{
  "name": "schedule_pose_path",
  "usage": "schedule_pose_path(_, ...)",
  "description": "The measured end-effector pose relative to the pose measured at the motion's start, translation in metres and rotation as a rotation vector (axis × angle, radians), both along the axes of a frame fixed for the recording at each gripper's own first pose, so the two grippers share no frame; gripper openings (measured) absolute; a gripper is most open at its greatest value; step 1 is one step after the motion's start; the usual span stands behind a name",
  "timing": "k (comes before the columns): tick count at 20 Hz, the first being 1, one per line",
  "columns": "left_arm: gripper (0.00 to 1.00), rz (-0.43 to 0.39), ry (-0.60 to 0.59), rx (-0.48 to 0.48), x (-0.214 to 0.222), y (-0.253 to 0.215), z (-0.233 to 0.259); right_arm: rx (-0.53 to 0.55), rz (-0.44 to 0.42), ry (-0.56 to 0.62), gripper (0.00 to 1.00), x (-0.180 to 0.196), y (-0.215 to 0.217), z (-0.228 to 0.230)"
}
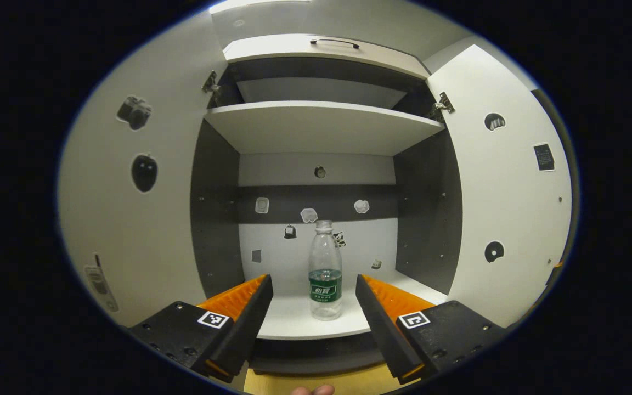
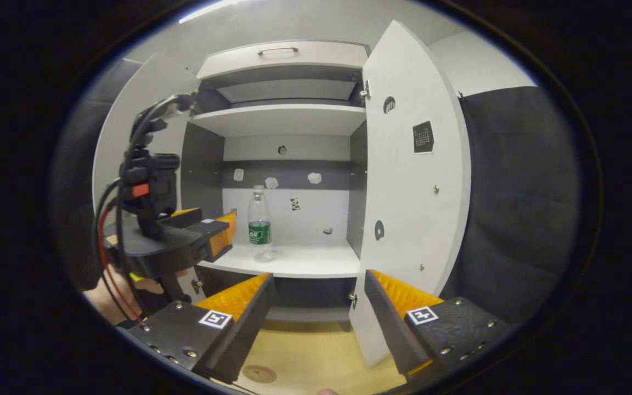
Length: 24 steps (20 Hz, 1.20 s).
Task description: Grasp the bottle in the cabinet with the left hand and place it on the coaster, then close the right door with the right hand and the left door with the left hand.
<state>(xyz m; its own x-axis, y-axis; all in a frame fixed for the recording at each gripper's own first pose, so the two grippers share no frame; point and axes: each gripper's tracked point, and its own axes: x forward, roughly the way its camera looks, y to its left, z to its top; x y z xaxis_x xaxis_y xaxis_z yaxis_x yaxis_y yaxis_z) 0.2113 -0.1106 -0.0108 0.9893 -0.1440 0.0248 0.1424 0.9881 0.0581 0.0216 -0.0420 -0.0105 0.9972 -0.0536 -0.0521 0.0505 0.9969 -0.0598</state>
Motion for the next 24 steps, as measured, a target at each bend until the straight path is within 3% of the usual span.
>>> schedule_pose_path(9, 0.96, -0.018, 0.049, -0.013, 0.089, -0.023, -0.015, 0.001, 0.000, 0.017, 1.00, 0.008, 0.000, -0.002)
schedule_pose_path(19, 0.96, 0.003, 0.121, -0.030, 0.148, -0.028, -0.051, -0.006, -0.005, 0.033, 1.00, 0.016, -0.005, -0.005)
schedule_pose_path(24, 0.82, 0.029, 0.122, -0.031, 0.152, -0.021, -0.051, -0.011, -0.013, 0.043, 1.00, 0.015, -0.010, -0.010)
